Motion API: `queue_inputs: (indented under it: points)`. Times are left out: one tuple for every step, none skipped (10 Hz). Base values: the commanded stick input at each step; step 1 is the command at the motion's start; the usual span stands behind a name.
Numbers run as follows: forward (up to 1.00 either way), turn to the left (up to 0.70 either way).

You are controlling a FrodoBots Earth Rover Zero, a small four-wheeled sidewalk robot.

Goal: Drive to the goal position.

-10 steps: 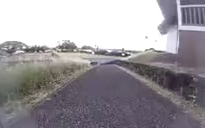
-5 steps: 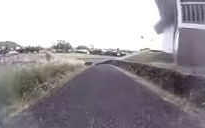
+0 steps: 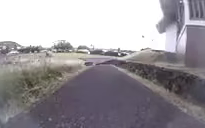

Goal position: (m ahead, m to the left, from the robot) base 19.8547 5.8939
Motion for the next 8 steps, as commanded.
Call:
queue_inputs:
  points:
    - [0.85, 0.0]
    - [0.85, 0.0]
    - [0.85, 0.0]
    - [0.85, 0.0]
    - [0.85, 0.0]
    - [0.85, 0.0]
    - [0.85, 0.0]
    - [0.85, 0.0]
